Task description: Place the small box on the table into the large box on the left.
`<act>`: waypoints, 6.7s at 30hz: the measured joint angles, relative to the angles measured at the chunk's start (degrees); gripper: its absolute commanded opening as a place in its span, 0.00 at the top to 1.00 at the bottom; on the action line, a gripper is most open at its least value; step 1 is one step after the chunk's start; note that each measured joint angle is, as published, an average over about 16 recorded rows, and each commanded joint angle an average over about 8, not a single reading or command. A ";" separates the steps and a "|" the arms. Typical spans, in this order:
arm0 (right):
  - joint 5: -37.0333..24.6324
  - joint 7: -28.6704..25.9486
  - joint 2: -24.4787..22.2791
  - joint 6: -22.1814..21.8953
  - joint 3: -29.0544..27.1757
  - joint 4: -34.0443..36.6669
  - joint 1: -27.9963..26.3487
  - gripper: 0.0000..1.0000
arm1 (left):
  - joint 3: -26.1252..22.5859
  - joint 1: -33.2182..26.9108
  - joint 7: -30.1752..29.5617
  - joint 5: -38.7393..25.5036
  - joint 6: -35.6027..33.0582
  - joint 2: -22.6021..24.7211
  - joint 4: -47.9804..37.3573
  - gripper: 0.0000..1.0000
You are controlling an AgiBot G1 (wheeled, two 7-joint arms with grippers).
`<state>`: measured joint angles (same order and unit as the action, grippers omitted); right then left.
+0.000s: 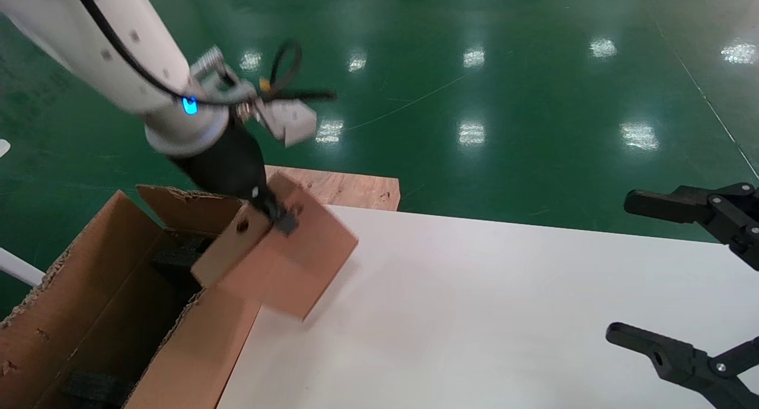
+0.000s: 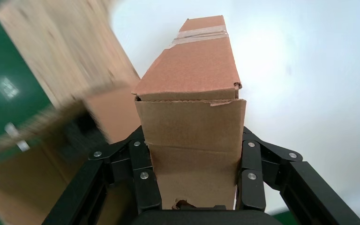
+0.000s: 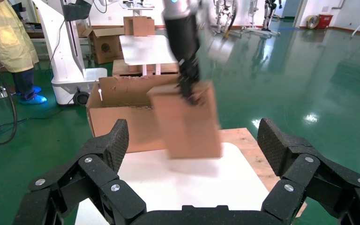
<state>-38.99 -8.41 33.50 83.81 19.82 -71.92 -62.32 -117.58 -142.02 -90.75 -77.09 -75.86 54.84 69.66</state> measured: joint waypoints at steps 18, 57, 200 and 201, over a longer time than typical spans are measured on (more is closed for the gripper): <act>0.01 0.00 0.00 0.00 0.01 0.00 0.00 0.00 | 4.74 -16.08 22.15 -1.60 -4.54 -7.59 -22.48 1.00; 0.02 0.01 -0.01 -0.01 0.03 0.00 -0.01 0.00 | -12.09 3.46 23.53 0.42 -7.94 -9.83 -33.73 1.00; 0.06 0.04 -0.03 -0.05 0.07 0.02 -0.01 0.00 | -10.86 27.54 31.59 4.35 0.95 -2.55 -69.93 0.00; 0.06 0.04 -0.03 -0.05 0.07 0.02 -0.01 0.00 | -10.77 27.41 31.71 4.48 0.96 -2.45 -69.83 0.00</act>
<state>-38.93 -8.37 33.47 83.76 19.89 -71.90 -62.33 -128.35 -114.61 -59.04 -72.60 -74.90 52.38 -0.17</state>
